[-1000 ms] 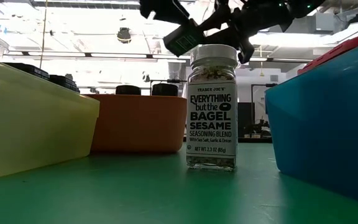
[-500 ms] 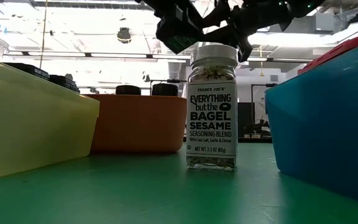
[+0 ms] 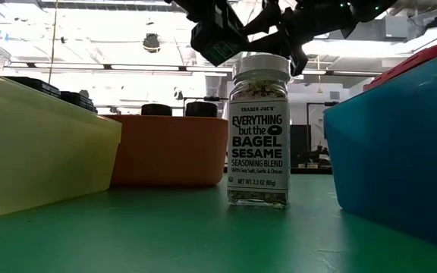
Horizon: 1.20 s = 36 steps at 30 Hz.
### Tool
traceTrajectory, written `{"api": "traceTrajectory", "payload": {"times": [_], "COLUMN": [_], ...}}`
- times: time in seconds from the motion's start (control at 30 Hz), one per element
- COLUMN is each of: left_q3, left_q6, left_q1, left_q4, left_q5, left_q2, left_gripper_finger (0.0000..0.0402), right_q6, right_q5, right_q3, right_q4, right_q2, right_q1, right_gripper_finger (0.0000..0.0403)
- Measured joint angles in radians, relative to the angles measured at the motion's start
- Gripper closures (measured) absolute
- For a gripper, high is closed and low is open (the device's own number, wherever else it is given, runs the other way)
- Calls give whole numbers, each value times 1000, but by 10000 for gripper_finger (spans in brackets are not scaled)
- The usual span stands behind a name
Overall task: Sort spices by type
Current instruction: Put the green seasoning can into the yellow bin
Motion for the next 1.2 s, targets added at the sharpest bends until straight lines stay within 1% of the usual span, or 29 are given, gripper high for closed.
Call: {"api": "traceTrajectory", "payload": {"times": [0.07, 0.17, 0.3, 0.6, 0.73, 0.87, 0.97, 1.03, 1.07, 1.2], "left_q3": [0, 1, 1, 1, 0, 0, 0, 0, 0, 0], "left_q6": [1, -4, -18, -80, -175, -337, -484, -602, -670, -940], "left_q1": [0, 0, 1, -1, -6, -7, -7, -7, -7, -7], "left_q4": [1, 2, 1, -3, -18, -82, -170, -231, -263, -368], "left_q5": [-3, -5, -4, 1, 10, 55, 119, 194, 248, 535], "left_q2": [0, 0, 0, -8, -41, -116, -188, -241, -269, -367], "left_gripper_finger": [250, 273, 274, 272, 272, 272, 272, 272, 272, 272], "right_q6": [2, 6, -3, -63, -105, -146, -178, -205, -219, -269], "right_q5": [0, 0, -11, -20, -45, -90, -106, -113, -113, -112], "right_q3": [0, 0, 0, 0, 0, 0, 0, 0, 0, 0], "right_q4": [0, 3, 4, 18, 20, 10, 11, 11, 13, 46], "right_q2": [0, 0, 0, 0, -1, -2, -2, -3, -3, -3], "right_q1": [0, 0, 0, 2, -30, -95, -134, -154, -163, -180], "right_gripper_finger": [240, 239, 222, 147, 137, 137, 136, 136, 136, 137]}}
